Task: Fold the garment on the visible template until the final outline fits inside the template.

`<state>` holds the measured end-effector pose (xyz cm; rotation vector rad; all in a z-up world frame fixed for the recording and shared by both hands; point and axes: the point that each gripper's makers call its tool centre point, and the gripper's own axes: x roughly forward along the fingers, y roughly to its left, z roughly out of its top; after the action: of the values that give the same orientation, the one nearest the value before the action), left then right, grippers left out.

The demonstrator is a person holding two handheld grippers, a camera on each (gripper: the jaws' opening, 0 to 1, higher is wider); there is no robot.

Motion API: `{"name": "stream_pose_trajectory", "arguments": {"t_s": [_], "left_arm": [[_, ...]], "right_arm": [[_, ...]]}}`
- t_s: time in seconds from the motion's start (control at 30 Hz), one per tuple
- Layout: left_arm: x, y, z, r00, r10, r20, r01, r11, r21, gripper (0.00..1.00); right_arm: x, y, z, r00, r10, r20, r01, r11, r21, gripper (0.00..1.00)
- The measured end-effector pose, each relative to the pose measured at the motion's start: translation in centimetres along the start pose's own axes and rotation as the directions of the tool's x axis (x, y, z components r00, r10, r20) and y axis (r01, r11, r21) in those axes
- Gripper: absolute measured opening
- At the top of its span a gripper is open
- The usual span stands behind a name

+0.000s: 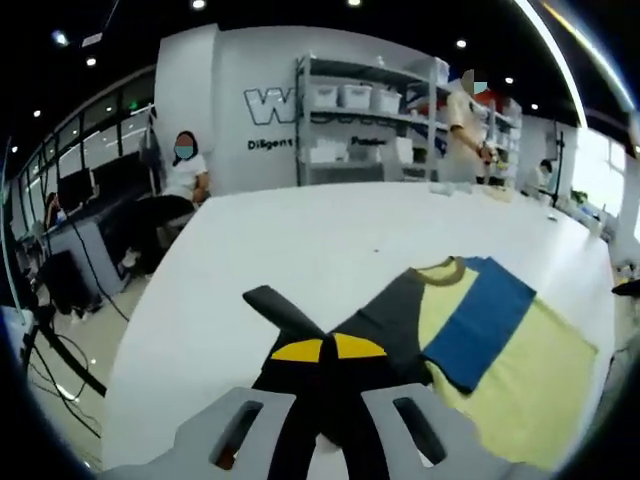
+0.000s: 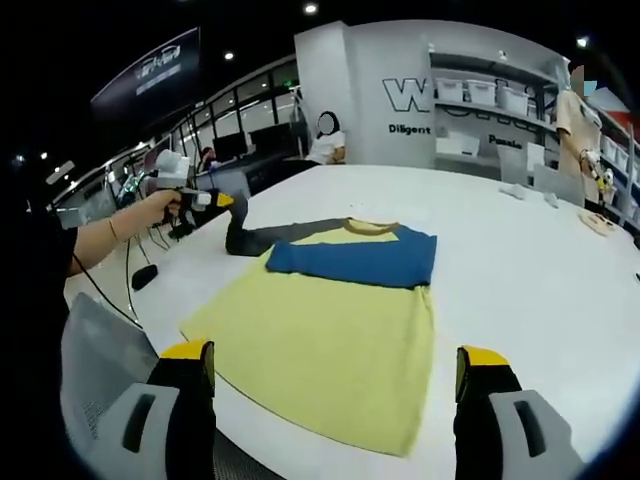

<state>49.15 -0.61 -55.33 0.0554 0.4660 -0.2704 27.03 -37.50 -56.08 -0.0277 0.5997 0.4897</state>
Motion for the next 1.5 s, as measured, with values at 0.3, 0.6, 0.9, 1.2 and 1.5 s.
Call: {"name": "stream_pose_trajectory", "arguments": {"t_s": [0.3, 0.6, 0.9, 1.2, 1.5], "left_arm": [[1.1, -2.8, 2.9, 0.998, -0.052, 0.039, 0.051, 0.998, 0.037, 0.00], [2.4, -5.9, 5.2, 0.992, -0.111, 0.063, 0.105, 0.990, 0.092, 0.00], [3.4, -9.7, 7.3, 0.979, -0.189, 0.078, 0.179, 0.976, 0.121, 0.00], [4.3, -13.9, 8.2, 0.961, -0.267, 0.074, 0.252, 0.954, 0.161, 0.00], [5.1, -18.1, 7.5, 0.944, -0.328, 0.045, 0.311, 0.926, 0.214, 0.00]], "right_arm": [[-0.1, 0.0, -0.3, 1.000, 0.002, -0.003, -0.002, 1.000, 0.008, 0.99], [-0.2, -0.3, -0.6, 1.000, -0.003, -0.014, 0.003, 1.000, 0.009, 0.99], [-0.3, -0.7, -0.8, 1.000, -0.021, -0.022, 0.021, 1.000, 0.011, 0.99], [0.0, -0.8, -1.0, 0.999, -0.021, -0.033, 0.022, 1.000, 0.018, 0.99], [-0.2, -1.1, -1.5, 0.999, -0.029, -0.043, 0.030, 0.999, 0.024, 0.99]]}}
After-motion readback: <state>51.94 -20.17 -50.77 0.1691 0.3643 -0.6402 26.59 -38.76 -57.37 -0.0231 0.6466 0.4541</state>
